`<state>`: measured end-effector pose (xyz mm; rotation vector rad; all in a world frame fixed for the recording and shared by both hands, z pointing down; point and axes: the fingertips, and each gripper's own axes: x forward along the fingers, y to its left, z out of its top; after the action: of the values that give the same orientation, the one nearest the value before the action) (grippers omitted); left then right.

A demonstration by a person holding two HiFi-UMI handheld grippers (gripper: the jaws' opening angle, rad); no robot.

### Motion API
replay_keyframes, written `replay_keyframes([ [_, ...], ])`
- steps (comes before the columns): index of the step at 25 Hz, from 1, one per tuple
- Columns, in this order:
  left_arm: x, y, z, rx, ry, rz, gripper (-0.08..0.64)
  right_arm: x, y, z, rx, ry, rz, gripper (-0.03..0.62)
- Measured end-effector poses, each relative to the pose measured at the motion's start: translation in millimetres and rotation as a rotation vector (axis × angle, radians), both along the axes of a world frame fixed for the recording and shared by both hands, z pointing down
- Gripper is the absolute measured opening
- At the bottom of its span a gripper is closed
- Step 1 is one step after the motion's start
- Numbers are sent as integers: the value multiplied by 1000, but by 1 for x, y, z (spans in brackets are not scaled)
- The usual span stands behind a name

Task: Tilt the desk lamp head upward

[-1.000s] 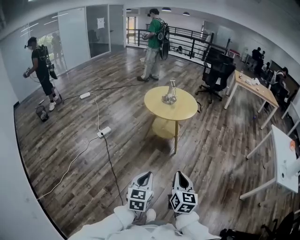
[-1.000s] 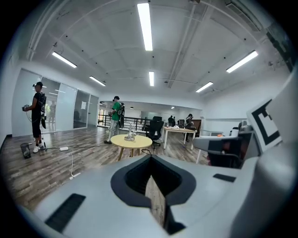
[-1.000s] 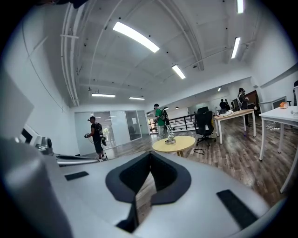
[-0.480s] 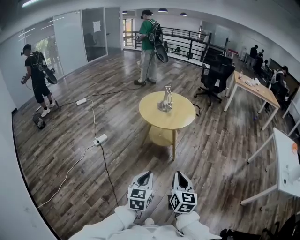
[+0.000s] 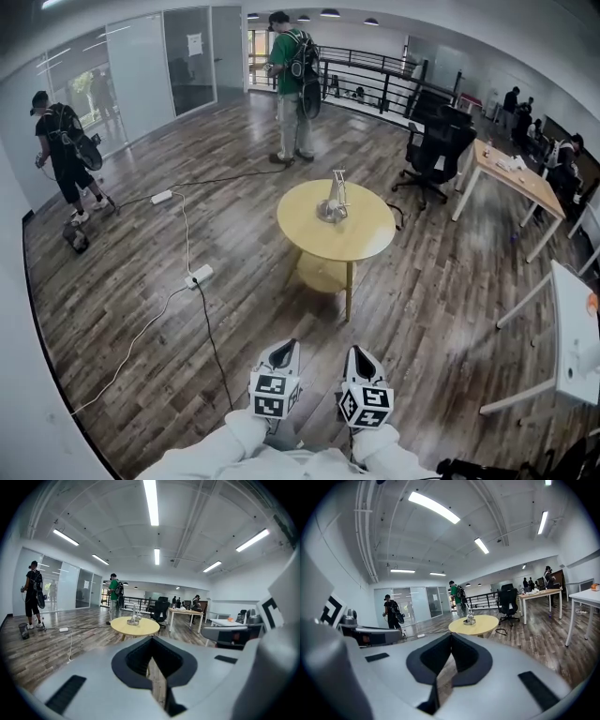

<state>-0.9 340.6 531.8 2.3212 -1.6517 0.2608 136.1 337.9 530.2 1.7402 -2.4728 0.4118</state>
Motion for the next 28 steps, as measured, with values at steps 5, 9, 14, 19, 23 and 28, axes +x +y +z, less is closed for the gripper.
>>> replay_keyframes([
  [5, -1, -33, 0, -2, 3, -10, 2, 1, -27, 0, -10, 4, -6, 14],
  [9, 1, -66, 0, 6, 7, -1, 2, -1, -58, -1, 2, 1, 4, 14],
  [14, -7, -107, -1, 16, 1, 4, 2, -7, -96, 0, 5, -5, 10, 14],
  [19, -13, -152, -3, 5, -1, 17, 2, -10, -140, -3, 7, -2, 29, 14],
  [23, -16, -194, -9, 16, -3, 35, 2, -13, -178, -9, 16, 6, 46, 14],
  [28, -25, -241, -8, 23, -7, 62, 2, -26, -224, -7, 16, 14, 62, 14],
])
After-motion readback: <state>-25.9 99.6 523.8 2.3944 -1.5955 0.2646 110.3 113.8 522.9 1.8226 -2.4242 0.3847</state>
